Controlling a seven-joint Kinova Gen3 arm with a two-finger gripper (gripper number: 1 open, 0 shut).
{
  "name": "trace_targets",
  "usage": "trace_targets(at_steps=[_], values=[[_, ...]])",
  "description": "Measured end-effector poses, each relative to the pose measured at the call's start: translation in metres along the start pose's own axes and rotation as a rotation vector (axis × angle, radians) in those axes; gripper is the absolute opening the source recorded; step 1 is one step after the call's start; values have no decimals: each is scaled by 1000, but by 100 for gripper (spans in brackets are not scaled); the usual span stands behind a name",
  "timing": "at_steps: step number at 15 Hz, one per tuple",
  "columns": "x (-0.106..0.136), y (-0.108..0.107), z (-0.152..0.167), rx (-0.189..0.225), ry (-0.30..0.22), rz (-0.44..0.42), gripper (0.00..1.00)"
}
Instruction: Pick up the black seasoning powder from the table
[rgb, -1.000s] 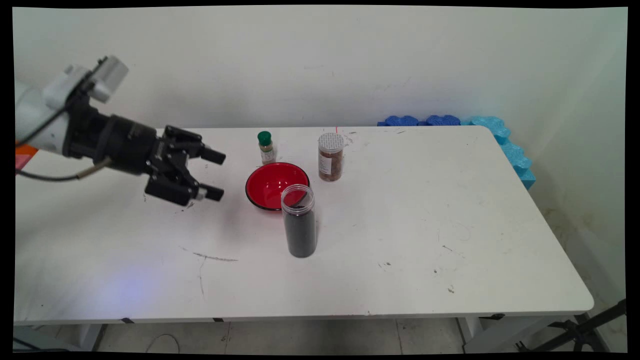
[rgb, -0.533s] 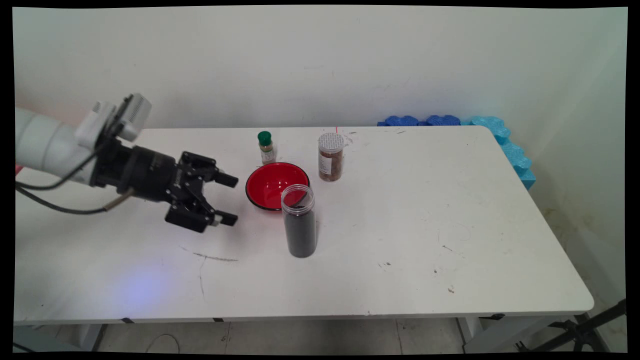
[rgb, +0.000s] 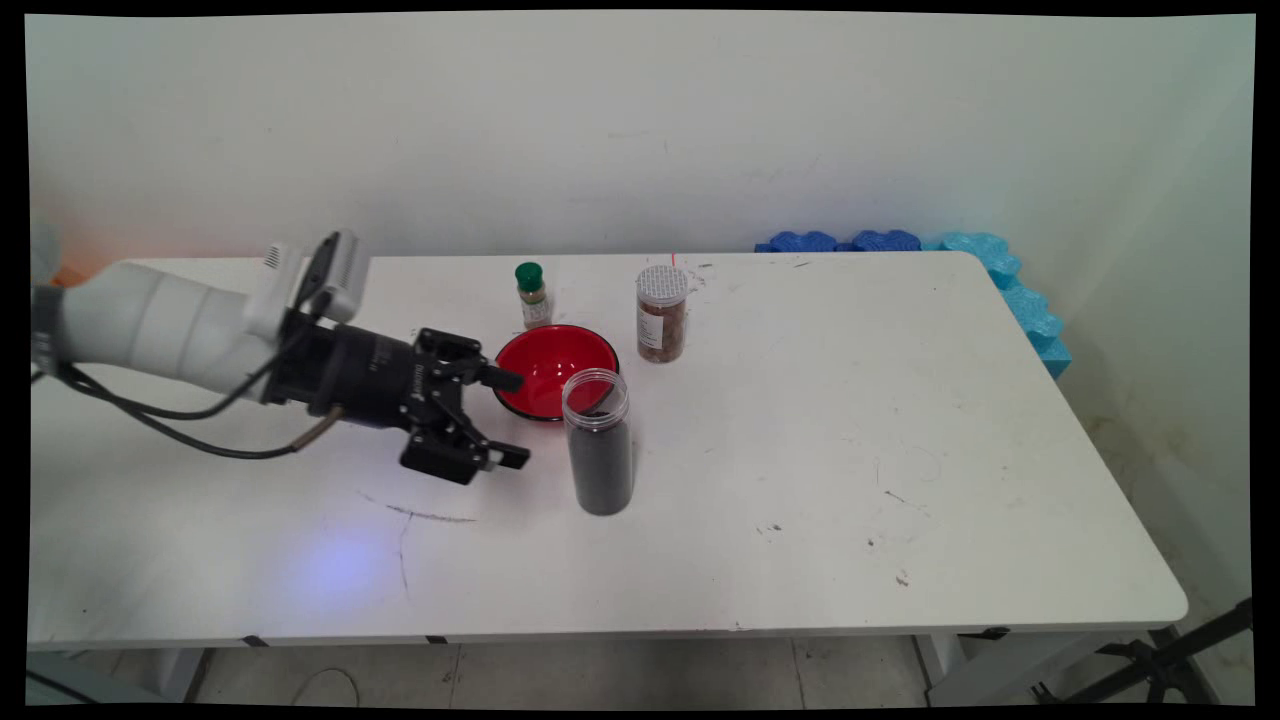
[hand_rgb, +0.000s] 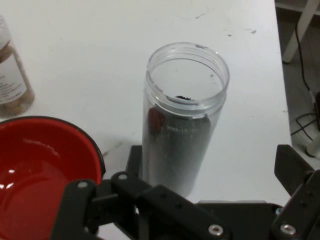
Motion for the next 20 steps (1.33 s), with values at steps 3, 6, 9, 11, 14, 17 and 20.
trace_targets(at_steps=[3,6,9,11,14,17,20], values=[[0,-2,18,11,6,3,100],[0,-4,31,16,9,4,100],[1,-5,40,16,13,6,100],[2,-6,48,16,16,10,100],[3,-6,56,14,18,14,100],[4,-6,64,10,20,20,100],[5,-6,71,10,21,24,100]])
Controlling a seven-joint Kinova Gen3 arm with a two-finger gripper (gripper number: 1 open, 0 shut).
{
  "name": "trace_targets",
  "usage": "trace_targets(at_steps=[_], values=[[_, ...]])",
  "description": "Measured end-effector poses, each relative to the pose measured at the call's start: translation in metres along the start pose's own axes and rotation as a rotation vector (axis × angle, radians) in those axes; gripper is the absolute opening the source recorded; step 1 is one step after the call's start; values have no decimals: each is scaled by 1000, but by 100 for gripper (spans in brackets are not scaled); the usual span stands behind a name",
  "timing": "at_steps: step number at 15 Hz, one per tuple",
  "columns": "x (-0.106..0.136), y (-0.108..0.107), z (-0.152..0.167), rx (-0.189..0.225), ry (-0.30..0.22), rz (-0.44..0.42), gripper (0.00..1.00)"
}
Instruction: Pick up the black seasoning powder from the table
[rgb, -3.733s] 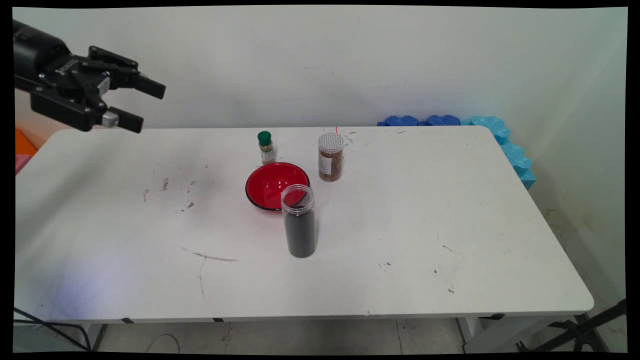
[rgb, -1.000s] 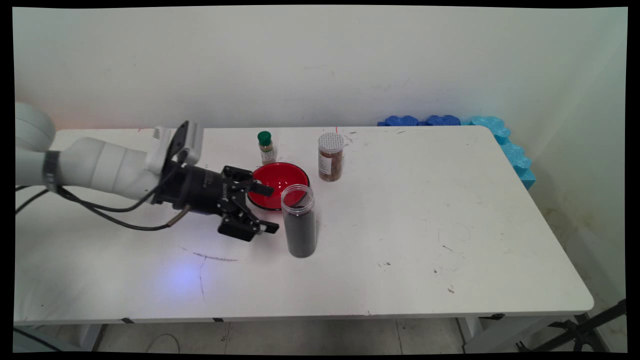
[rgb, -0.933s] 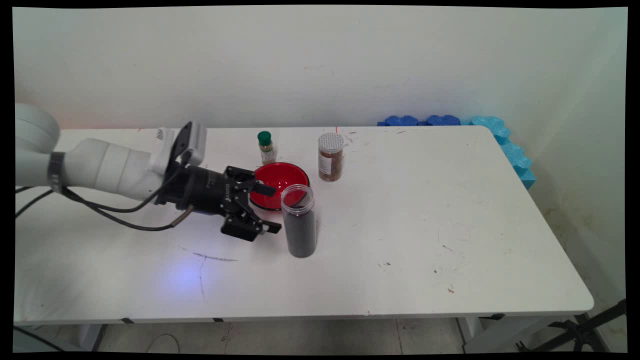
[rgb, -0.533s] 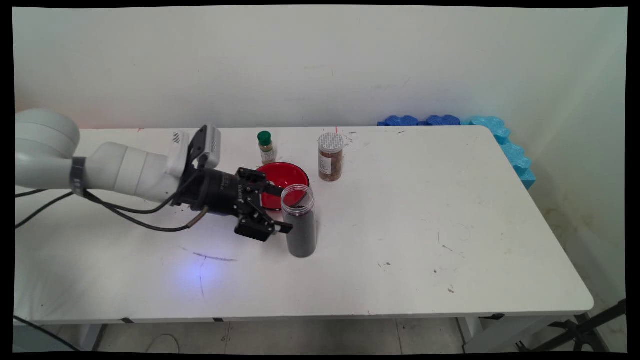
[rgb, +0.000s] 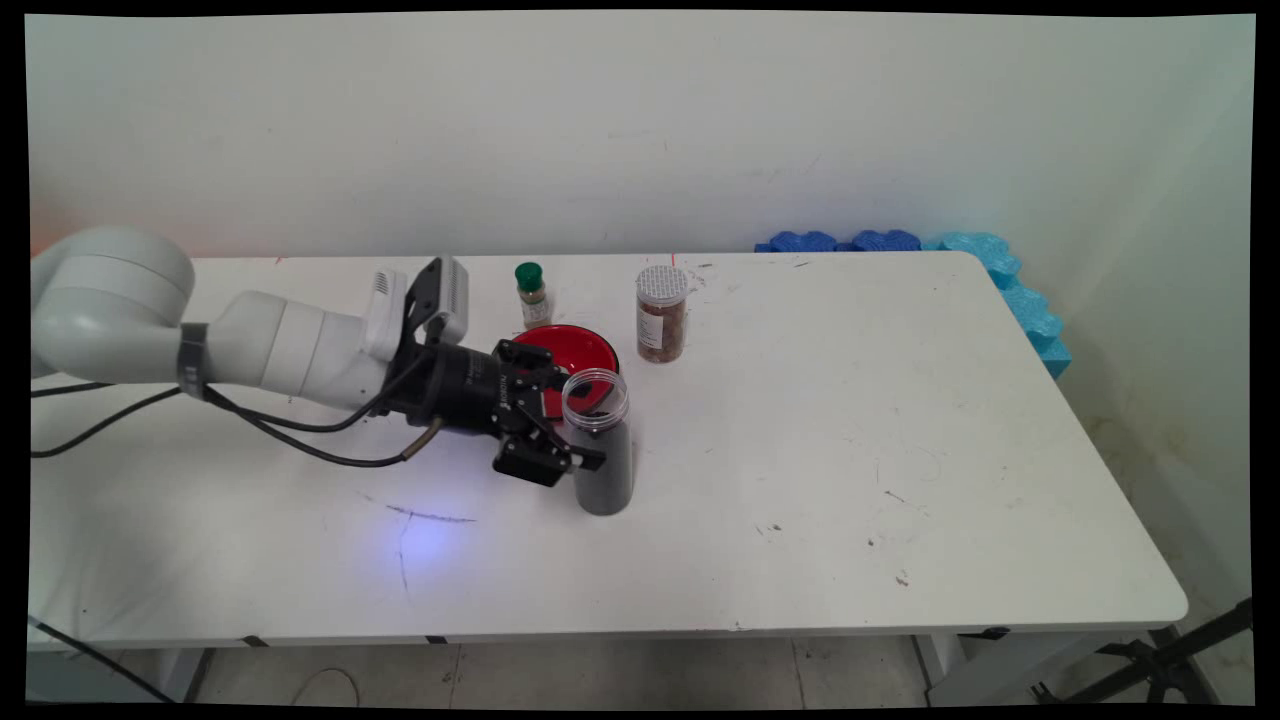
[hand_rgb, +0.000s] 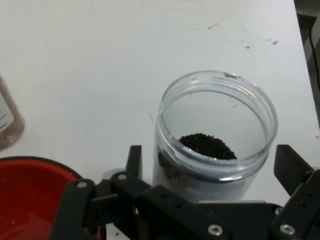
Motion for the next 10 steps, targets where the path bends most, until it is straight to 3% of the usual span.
trace_targets(at_steps=[9,10], values=[[3,-4,14,-3,2,9,100],[3,-4,15,-5,2,11,0]])
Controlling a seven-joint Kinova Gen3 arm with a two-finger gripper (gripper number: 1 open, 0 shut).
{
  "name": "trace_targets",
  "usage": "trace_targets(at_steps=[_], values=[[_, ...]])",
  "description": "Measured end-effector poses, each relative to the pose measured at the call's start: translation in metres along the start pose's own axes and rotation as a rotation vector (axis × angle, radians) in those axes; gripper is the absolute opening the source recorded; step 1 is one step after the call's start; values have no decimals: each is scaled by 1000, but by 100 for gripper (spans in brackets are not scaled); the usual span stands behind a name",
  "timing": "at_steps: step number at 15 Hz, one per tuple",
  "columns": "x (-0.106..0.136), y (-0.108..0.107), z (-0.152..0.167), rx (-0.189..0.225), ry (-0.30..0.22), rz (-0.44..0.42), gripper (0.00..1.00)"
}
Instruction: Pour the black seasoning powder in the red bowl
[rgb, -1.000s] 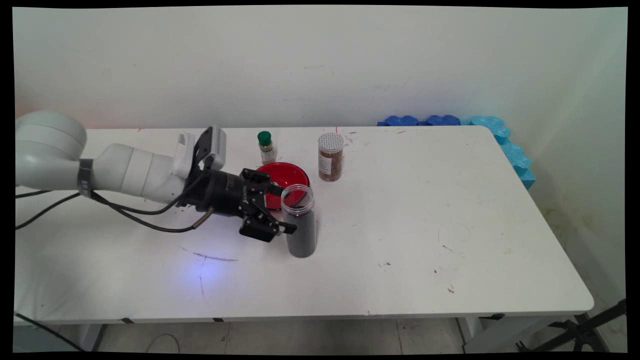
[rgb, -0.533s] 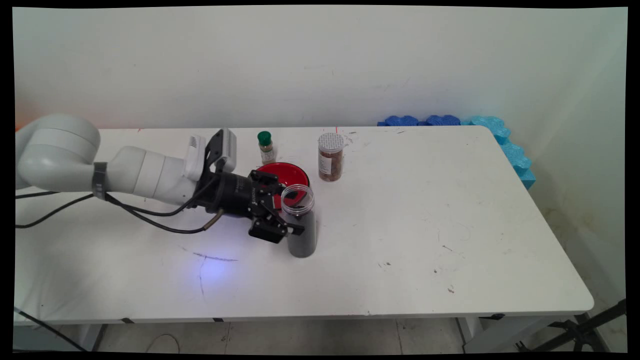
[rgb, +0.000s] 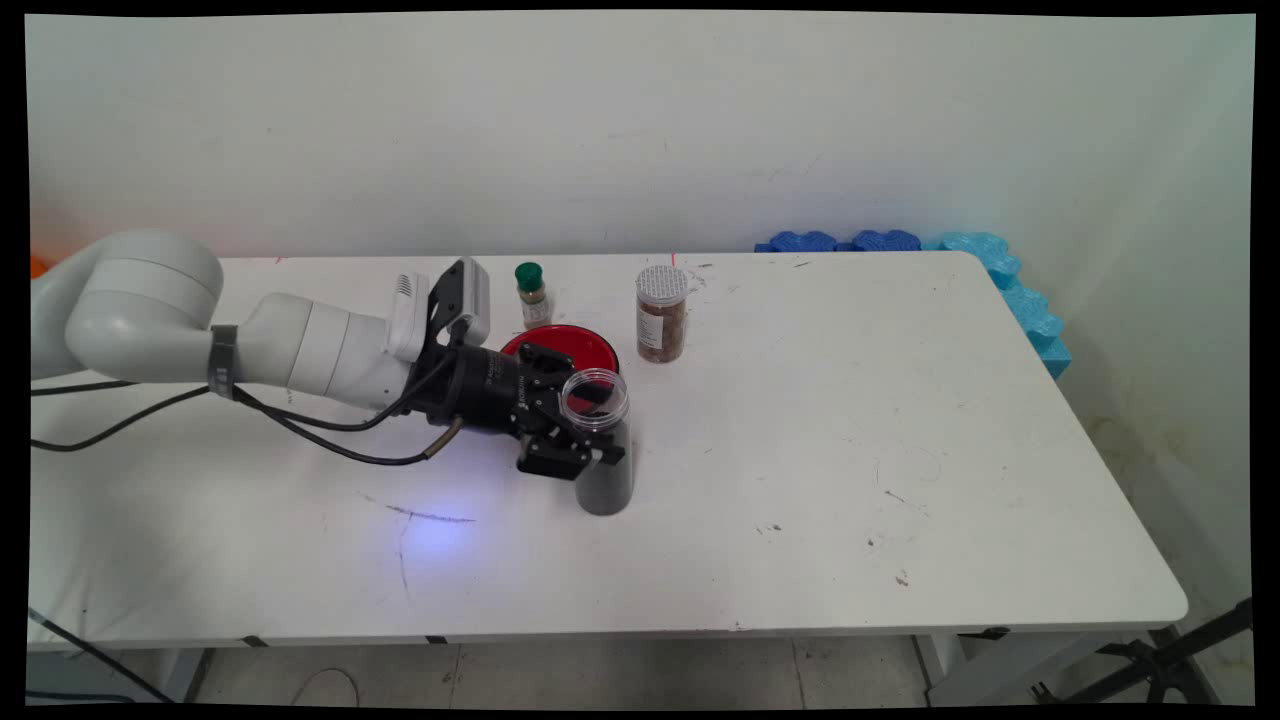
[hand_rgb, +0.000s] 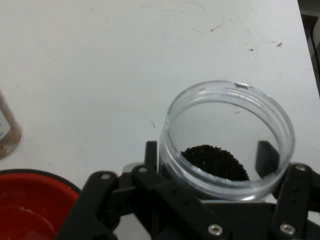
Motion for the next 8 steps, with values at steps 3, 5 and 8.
trace_targets(at_steps=[3,5,8], values=[[1,1,2,-16,-1,6,0],[3,2,2,-24,0,6,0],[7,2,0,-34,3,8,0]])
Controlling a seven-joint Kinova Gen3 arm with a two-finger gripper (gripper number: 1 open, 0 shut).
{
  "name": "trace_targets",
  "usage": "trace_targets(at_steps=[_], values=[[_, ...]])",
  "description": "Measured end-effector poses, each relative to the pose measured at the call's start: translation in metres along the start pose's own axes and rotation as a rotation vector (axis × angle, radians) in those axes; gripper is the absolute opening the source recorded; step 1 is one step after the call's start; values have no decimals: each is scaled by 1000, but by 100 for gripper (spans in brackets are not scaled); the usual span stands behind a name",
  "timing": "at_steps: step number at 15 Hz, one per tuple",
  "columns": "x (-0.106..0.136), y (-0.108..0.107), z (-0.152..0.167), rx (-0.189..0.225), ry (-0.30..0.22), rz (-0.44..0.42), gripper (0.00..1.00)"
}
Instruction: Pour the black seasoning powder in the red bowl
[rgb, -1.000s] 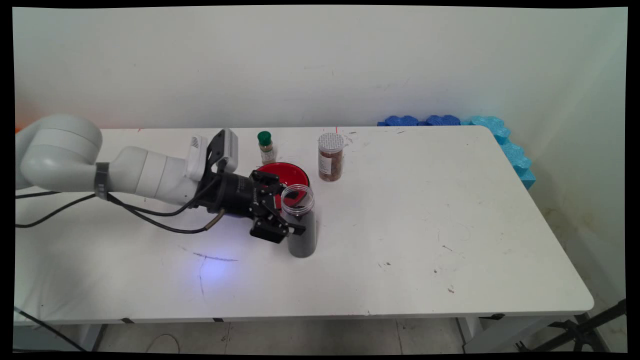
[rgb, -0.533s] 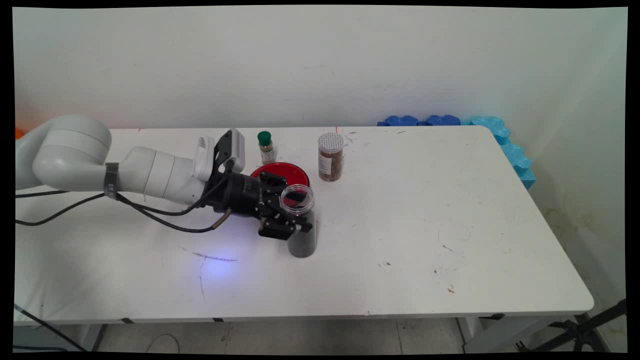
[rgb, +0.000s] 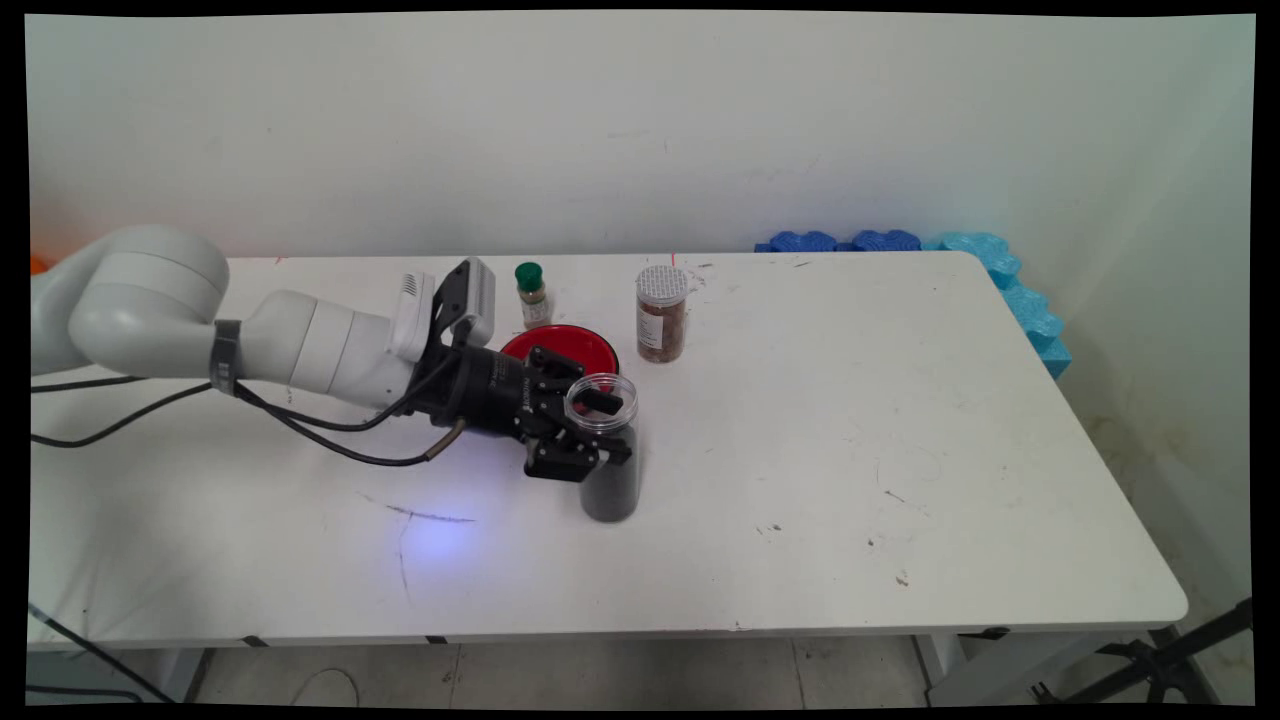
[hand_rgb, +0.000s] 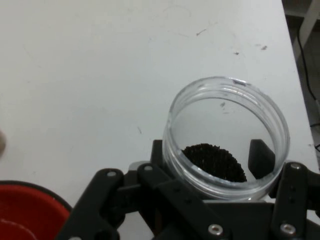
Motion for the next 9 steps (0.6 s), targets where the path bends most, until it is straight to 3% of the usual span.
trace_targets(at_steps=[9], values=[[33,-9,-35,-23,41,32,0]])
